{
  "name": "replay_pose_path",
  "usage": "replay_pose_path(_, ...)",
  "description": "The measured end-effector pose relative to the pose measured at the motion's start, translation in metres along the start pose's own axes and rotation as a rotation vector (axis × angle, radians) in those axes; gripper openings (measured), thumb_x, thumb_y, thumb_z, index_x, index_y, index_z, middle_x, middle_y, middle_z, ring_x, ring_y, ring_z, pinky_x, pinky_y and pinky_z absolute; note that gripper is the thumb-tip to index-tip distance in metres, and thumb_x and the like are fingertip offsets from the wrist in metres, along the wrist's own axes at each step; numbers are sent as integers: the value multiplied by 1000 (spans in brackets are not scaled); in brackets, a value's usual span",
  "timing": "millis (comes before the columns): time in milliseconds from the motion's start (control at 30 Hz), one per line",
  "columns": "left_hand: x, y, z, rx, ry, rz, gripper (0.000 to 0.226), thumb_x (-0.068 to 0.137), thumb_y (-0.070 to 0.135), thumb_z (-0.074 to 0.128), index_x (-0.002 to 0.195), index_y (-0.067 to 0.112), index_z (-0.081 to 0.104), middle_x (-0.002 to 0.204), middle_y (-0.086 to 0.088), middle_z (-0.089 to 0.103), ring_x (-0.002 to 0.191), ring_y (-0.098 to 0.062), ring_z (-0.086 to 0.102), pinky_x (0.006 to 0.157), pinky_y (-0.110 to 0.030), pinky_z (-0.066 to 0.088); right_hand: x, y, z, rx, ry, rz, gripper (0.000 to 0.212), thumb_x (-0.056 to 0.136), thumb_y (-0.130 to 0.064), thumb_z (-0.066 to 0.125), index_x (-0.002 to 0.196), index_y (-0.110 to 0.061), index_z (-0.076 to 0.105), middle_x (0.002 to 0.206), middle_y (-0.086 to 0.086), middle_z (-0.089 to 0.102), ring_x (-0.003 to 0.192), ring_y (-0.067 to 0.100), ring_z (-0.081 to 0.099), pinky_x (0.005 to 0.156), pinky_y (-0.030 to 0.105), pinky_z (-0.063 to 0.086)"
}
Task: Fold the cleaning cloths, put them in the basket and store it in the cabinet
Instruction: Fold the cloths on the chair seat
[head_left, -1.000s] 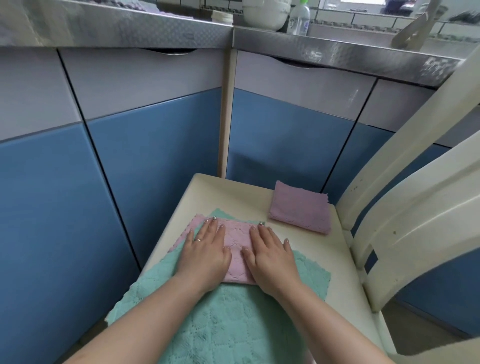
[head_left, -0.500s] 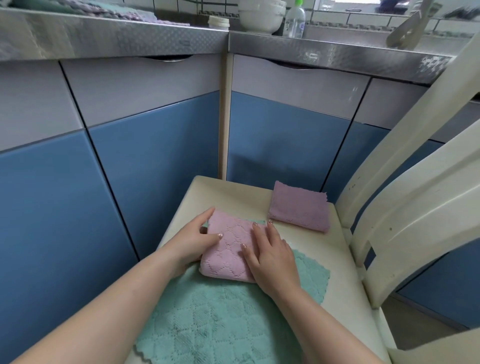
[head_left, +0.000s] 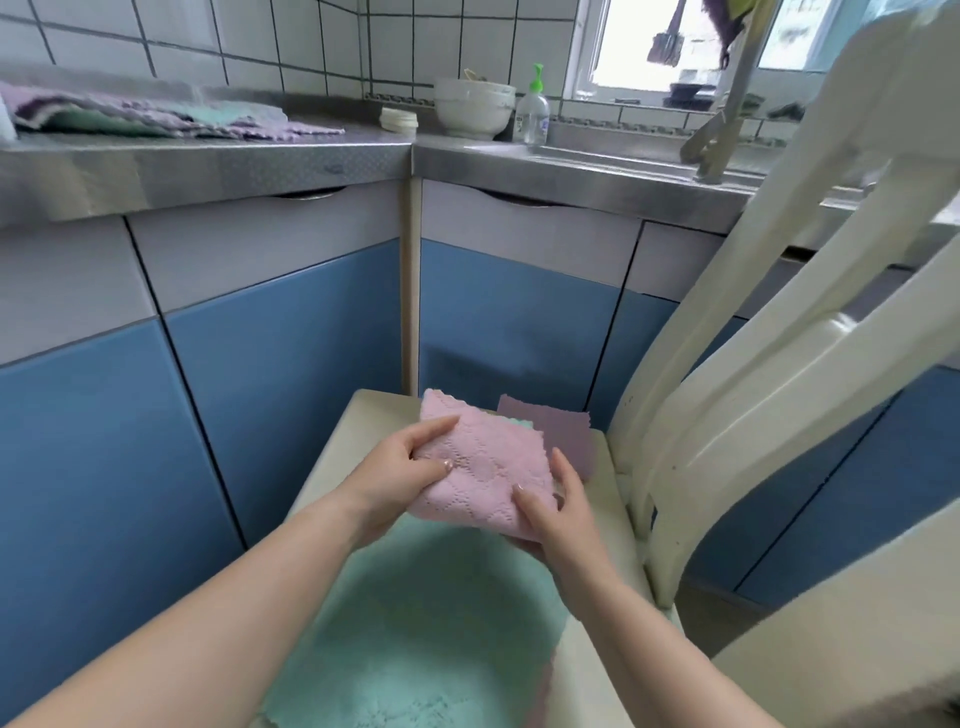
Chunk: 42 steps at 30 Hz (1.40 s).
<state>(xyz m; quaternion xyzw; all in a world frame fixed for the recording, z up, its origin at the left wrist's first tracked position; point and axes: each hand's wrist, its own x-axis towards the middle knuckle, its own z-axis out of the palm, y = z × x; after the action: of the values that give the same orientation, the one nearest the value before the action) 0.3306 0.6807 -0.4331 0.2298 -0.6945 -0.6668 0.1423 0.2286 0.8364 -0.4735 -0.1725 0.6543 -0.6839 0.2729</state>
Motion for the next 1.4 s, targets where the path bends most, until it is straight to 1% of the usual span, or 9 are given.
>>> replay_pose_path(133,24,6,21,215,15,29,51,85,5,55,131,27,52,131,2,54,117,-15,54,106,-33,41,9,-17,-19,-203,167,-151,47,85,-8,62,124,-30,49,126,-8,53,116,9,50,101,36,45)
replay_pose_path(300,85,7,38,420,-27,104,52,90,0,46,139,17,43,144,2,43,132,-13,39,114,-28,26,48,-27,-33,-336,260,-192,36,88,-2,58,122,-12,60,120,-3,61,103,5,54,88,14,38)
replay_pose_path(400,127,8,44,523,-22,185,44,91,3,50,133,14,50,137,3,49,125,-9,44,100,-12,28,86,-22,-38,-342,369,-184,37,88,-5,58,125,-11,59,128,1,58,115,10,52,99,18,35)
replay_pose_path(467,151,6,46,547,8,207,34,89,8,56,123,16,58,127,4,58,114,-10,52,91,-15,37,106,-18,-42,-347,387,-186,40,89,-6,57,129,-10,56,132,2,56,121,12,50,100,17,32)
replay_pose_path(800,196,-40,53,689,0,139,44,90,9,53,133,14,51,140,-3,48,128,-20,45,101,-20,32,144,19,-54,-474,371,-75,43,91,-10,53,133,-15,53,137,-3,50,126,14,44,93,13,27)
replay_pose_path(1033,197,-51,61,849,94,204,45,89,17,52,134,18,51,149,-7,33,138,-26,28,113,-31,25,144,20,-47,-918,480,-176,44,89,-20,51,132,-18,54,149,4,33,137,24,28,113,39,26)
replay_pose_path(1133,202,-43,72,925,102,387,43,91,13,41,133,18,51,149,-4,37,140,-23,26,112,-39,27,159,11,-36,-1065,370,-388,42,88,-11,45,127,-14,58,146,8,41,136,26,32,112,42,26)
replay_pose_path(1233,207,-50,83,1072,-72,306,37,91,14,36,123,19,53,135,-4,49,129,-23,36,105,-49,34,177,16,-31,-1239,143,-387,40,91,-14,41,126,-14,58,138,8,51,129,27,42,105,33,33)
replay_pose_path(1400,214,-65,79,1209,-184,128,52,99,35,27,149,27,17,159,3,0,146,-15,-3,115,-53,7,178,33,-46,-1440,78,-117,53,98,-38,26,149,-25,21,158,1,13,144,19,12,116,40,13)
